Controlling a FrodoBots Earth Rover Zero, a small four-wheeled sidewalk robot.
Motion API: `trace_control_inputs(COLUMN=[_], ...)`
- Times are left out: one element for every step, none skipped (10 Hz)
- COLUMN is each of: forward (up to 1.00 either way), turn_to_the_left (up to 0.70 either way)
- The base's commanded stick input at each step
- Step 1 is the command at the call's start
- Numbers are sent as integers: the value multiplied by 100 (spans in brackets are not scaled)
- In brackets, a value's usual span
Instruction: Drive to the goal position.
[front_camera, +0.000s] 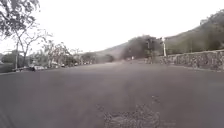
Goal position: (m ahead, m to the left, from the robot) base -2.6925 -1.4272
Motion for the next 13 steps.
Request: trace_control_inputs(forward=[70, 70, 70, 70, 70, 70, 70, 70, 70, 70, 70, 70, 70], turn_to_the_left=[0, 0, 0, 0, 0, 0, 0, 0, 0, 0, 0, 0, 0])
